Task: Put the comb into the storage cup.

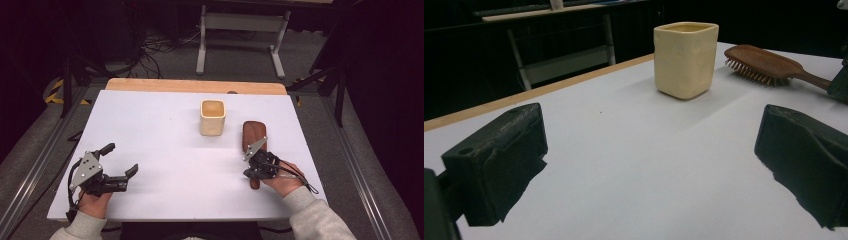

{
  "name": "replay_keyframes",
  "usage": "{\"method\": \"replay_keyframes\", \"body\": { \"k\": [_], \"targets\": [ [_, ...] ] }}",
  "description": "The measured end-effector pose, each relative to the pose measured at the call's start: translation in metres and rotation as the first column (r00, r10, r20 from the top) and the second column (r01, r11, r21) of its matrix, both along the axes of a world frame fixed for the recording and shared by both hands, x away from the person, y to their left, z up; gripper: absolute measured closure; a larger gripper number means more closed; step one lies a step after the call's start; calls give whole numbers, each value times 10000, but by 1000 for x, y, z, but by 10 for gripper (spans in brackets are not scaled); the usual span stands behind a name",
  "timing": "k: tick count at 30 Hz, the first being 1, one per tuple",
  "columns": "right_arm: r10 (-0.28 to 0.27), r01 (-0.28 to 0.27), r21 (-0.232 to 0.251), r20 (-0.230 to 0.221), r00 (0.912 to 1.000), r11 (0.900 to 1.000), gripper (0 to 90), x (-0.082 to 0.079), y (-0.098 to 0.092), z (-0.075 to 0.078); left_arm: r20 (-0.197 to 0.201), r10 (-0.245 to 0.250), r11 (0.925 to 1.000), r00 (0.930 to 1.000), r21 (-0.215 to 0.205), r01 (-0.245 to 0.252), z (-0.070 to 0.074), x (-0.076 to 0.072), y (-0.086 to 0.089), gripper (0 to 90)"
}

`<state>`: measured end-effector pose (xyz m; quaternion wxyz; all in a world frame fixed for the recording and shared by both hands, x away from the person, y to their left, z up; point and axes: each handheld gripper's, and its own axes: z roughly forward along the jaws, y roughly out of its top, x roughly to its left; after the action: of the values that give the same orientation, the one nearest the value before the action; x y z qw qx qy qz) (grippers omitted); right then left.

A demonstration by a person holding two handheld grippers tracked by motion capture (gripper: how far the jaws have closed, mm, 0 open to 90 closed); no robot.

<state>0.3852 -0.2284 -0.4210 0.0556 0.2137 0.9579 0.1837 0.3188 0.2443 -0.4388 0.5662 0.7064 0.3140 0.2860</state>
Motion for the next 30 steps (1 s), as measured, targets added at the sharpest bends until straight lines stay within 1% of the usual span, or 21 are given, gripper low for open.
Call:
{"method": "replay_keyframes", "body": {
  "k": [11,12,15,30],
  "targets": [
    [-441,441,-242,9,9990,9987,896,0,-19,-2,-39,2,10000,10000,75,-1,0,1,0,13],
    [-444,444,-329,21,9990,9985,896,1,-21,-1,-42,2,10000,10000,72,-2,0,1,0,13],
    [-636,638,-375,42,9980,9973,896,2,-26,-2,0,28,10000,10000,59,-28,0,0,0,13],
    [-1121,1136,-752,247,9934,9907,895,7,-45,-3,14,148,9999,9999,58,-148,-2,1,0,4]
  ]
}}
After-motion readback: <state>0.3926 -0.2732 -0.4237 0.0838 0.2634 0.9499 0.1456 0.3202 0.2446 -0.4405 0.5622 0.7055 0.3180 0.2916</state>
